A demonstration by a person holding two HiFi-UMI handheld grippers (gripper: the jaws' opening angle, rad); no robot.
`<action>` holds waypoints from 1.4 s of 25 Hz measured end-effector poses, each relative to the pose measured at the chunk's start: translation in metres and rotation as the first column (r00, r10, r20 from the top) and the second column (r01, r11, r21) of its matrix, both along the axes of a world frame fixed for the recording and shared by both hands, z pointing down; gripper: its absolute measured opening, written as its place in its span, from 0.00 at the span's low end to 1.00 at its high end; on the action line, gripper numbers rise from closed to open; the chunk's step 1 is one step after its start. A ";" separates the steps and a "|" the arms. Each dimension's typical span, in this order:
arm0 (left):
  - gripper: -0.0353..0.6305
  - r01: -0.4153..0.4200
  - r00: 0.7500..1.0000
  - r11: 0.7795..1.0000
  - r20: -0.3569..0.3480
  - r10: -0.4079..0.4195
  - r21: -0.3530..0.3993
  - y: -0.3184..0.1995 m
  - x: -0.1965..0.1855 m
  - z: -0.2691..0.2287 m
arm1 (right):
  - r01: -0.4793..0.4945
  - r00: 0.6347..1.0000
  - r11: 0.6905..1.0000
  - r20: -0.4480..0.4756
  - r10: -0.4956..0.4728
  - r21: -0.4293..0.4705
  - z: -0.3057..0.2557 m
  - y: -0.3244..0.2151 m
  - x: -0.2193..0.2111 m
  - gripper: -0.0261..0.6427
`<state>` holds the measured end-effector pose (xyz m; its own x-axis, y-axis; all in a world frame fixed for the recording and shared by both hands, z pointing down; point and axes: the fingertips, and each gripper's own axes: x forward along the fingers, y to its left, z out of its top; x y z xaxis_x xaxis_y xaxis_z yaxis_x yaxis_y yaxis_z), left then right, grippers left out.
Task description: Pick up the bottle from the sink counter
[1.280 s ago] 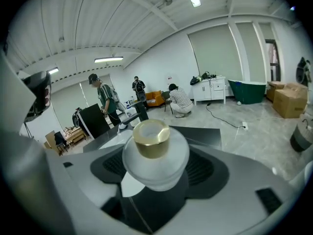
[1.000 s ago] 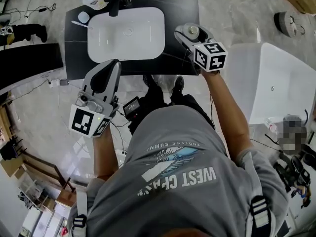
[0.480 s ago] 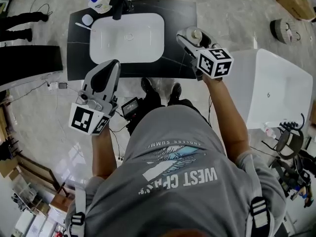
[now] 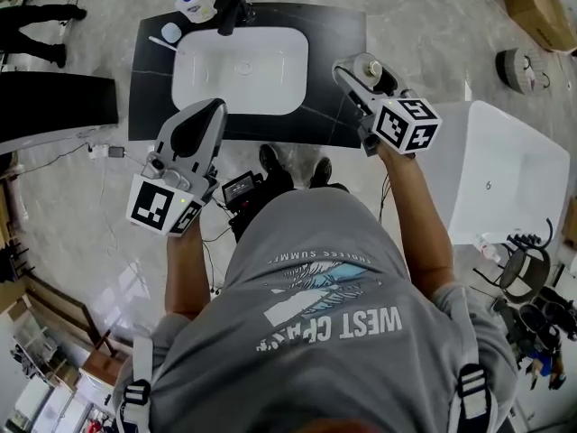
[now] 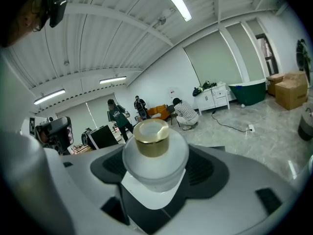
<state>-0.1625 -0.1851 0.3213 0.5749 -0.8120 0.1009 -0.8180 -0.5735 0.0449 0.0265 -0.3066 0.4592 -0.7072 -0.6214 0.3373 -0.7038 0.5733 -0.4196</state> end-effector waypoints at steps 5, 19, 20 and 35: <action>0.06 -0.002 1.000 1.000 -0.002 0.002 0.010 -0.001 0.000 -0.004 | 0.003 1.000 1.000 0.009 -0.003 0.016 -0.009 0.003 -0.002 0.54; 0.06 0.001 1.000 1.000 -0.006 0.000 0.024 0.000 -0.011 -0.009 | 0.003 1.000 0.998 -0.027 -0.002 0.057 -0.022 0.009 -0.009 0.54; 0.06 0.000 1.000 1.000 -0.005 0.000 0.024 0.000 -0.011 -0.009 | 0.004 1.000 0.998 -0.029 -0.002 0.059 -0.023 0.009 -0.010 0.54; 0.06 -0.002 1.000 1.000 -0.005 0.002 0.026 0.002 -0.014 -0.009 | 0.008 0.999 0.998 -0.041 -0.006 0.055 -0.021 0.015 -0.011 0.54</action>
